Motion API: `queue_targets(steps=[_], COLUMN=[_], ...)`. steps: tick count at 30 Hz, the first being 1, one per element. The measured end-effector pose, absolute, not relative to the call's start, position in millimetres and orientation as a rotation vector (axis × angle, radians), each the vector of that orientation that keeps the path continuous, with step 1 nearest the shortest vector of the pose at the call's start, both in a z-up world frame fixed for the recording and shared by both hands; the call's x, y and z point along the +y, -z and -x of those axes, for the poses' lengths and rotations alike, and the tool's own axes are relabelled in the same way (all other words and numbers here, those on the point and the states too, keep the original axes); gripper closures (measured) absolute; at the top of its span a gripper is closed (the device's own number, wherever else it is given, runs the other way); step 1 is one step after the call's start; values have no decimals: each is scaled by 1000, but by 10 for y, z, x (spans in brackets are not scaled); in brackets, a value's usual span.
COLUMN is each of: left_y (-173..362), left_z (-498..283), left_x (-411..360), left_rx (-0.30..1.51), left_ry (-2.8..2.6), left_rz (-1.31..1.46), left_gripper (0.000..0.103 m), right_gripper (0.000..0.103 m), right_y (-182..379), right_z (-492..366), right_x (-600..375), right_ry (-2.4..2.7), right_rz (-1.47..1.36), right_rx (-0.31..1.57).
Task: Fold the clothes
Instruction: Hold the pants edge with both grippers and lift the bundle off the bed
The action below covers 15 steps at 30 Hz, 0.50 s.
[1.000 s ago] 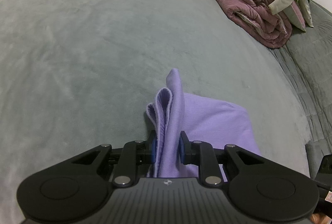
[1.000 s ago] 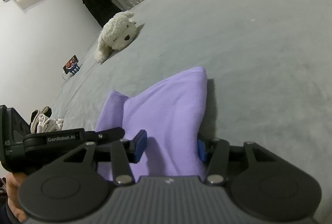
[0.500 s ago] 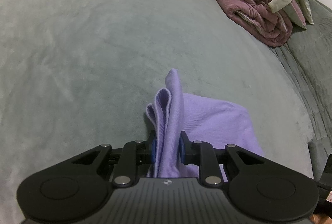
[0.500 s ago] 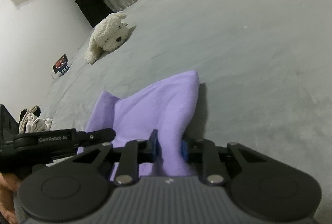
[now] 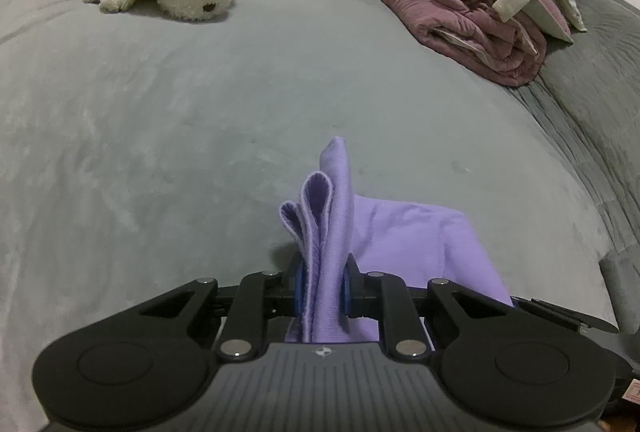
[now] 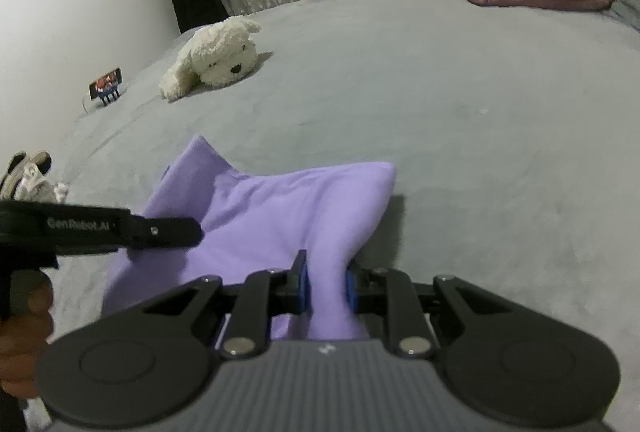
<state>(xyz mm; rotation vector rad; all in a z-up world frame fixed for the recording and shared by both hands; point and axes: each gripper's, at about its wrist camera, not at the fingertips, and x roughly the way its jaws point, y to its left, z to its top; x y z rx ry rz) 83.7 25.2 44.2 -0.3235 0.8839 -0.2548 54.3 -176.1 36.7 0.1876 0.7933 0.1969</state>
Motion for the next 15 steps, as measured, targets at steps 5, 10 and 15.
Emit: queue_targets(steps=[5, 10, 15], left_y=[-470, -532, -549], left_z=[-822, -759, -740], left_x=[204, 148, 142], left_rx=[879, 852, 846], left_ry=[243, 252, 248], left_rz=[310, 282, 268], left_gripper=[87, 87, 87], right_gripper=[87, 87, 87], right_y=[-412, -428, -433], right_z=[-486, -482, -472], right_x=[-1630, -1641, -1602], right_ry=[-181, -170, -157], right_rz=[-88, -77, -49], right_rx=[767, 773, 771])
